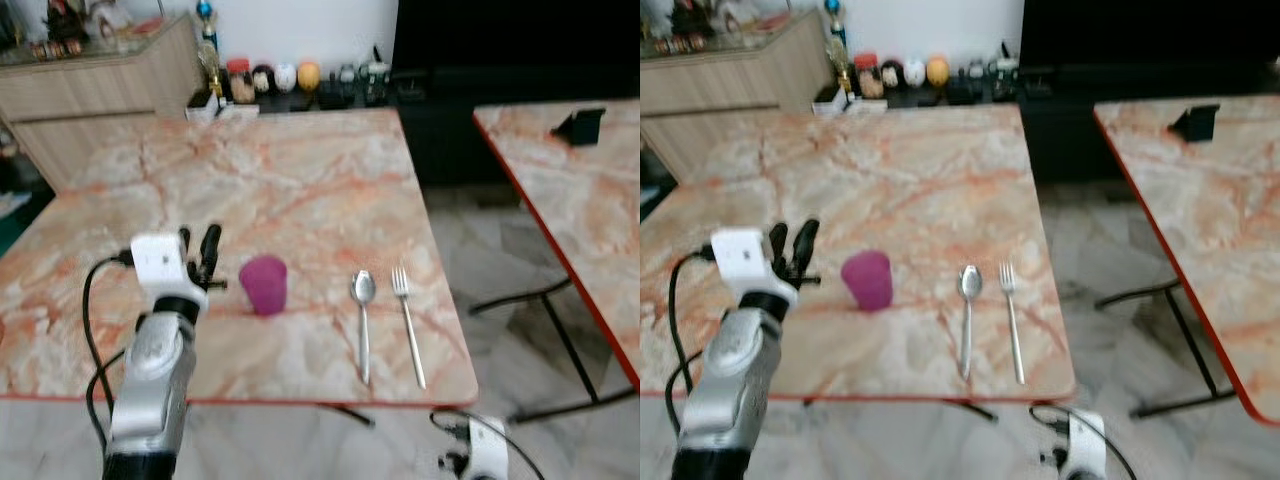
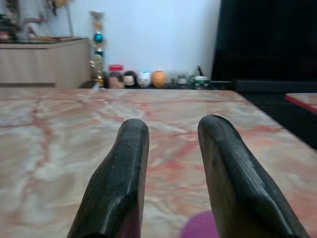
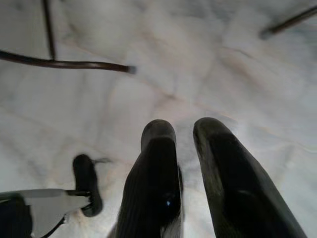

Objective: Setting the table

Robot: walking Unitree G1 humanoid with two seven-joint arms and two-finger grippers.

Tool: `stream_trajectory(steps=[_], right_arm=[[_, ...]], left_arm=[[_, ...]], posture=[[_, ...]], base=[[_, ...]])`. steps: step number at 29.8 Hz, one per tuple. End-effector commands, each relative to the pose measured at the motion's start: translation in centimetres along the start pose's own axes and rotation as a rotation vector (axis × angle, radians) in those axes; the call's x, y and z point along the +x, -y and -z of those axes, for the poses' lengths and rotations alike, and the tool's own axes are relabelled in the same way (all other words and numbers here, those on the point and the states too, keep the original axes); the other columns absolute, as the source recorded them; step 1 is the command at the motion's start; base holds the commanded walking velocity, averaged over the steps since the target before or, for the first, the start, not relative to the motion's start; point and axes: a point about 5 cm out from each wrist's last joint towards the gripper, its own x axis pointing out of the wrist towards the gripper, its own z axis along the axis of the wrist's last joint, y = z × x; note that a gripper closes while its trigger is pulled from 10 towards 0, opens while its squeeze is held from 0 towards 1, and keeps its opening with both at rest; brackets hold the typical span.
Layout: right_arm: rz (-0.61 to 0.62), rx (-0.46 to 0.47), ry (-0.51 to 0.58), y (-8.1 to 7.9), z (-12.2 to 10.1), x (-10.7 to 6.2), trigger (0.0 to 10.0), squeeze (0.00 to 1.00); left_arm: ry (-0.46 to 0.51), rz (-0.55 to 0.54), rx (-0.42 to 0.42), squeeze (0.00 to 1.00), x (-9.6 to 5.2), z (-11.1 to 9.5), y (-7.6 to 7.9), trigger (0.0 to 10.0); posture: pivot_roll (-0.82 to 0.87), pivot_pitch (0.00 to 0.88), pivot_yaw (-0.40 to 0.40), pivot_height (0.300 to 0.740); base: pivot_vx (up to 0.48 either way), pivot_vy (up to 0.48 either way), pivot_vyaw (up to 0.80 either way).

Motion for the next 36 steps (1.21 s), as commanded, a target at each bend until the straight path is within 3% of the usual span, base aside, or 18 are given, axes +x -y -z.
stream_trajectory(steps=[1, 6, 9, 10, 13, 17, 24, 36], right_arm=[[-0.010, -0.024, -0.018, -0.4, 0.3, 0.0, 10.0, 0.00], [-0.009, -0.057, -0.023, -0.3, 0.2, 0.0, 10.0, 0.00], [-0.008, -0.071, -0.027, -0.3, 0.3, 0.0, 10.0, 0.00], [-0.006, -0.074, -0.031, -0.3, 0.3, 0.0, 10.0, 0.00], [-0.008, -0.084, -0.035, -0.4, 0.4, 0.0, 10.0, 0.00], [-0.014, -0.091, -0.037, -0.5, 0.4, 0.0, 10.0, 0.00], [-0.014, -0.080, -0.039, -0.7, 0.5, 0.0, 10.0, 0.00], [-0.016, -0.079, -0.036, -0.8, 0.5, 0.0, 10.0, 0.00]], left_arm=[[-0.026, -0.007, -0.004, 0.00, -0.2, -0.3, -0.9, 10.0], [-0.091, 0.023, 0.007, 0.00, -0.1, -1.0, -1.1, 10.0], [-0.083, 0.045, -0.002, 0.00, 0.1, -1.8, -0.8, 10.0], [-0.111, 0.056, -0.006, 1.00, 0.6, -2.3, -0.5, 10.0], [-0.166, 0.056, -0.017, 1.00, 1.8, -3.1, -0.3, 10.0], [-0.308, 0.096, 0.000, 1.00, 2.5, -2.3, -0.1, 10.0], [-0.437, 0.068, 0.005, 1.00, 3.3, -1.0, -0.4, 10.0], [-0.570, 0.051, -0.030, 1.00, 2.9, 0.2, -0.3, 10.0]], posture=[[-0.02, 0.000, 0.055, 0.740], [-0.01, 0.000, 0.057, 0.740], [-0.01, 0.000, 0.062, 0.740], [-0.01, 0.000, 0.066, 0.740], [-0.01, 0.000, 0.074, 0.740], [-0.01, 0.000, 0.085, 0.740], [-0.02, 0.000, 0.099, 0.740], [-0.02, 0.000, 0.101, 0.740]], base=[[0.000, 0.000, 0.00], [0.000, 0.000, 0.00], [0.000, 0.000, 0.00], [0.000, 0.000, 0.00], [0.000, 0.000, 0.00], [0.000, 0.000, 0.00], [0.000, 0.000, 0.00], [0.000, 0.000, 0.00]])
